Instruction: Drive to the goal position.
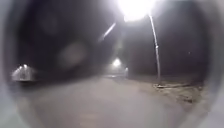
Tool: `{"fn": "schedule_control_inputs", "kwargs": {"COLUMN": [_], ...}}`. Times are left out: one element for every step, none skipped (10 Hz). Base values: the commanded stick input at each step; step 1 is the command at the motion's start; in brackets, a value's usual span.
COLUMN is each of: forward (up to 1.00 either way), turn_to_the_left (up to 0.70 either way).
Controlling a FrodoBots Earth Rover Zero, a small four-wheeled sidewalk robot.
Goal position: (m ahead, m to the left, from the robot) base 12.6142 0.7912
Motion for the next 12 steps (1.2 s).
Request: {"fn": "schedule_control_inputs", "kwargs": {"forward": [1.0, 1.0, 1.0, 1.0, 1.0, 1.0, 1.0, 1.0, 1.0, 1.0, 1.0, 1.0], "turn_to_the_left": [0.18, 0.14, 0.1, 0.08, 0.07, 0.07, 0.06, 0.05, 0.03, 0.02, 0.0, -0.02]}}
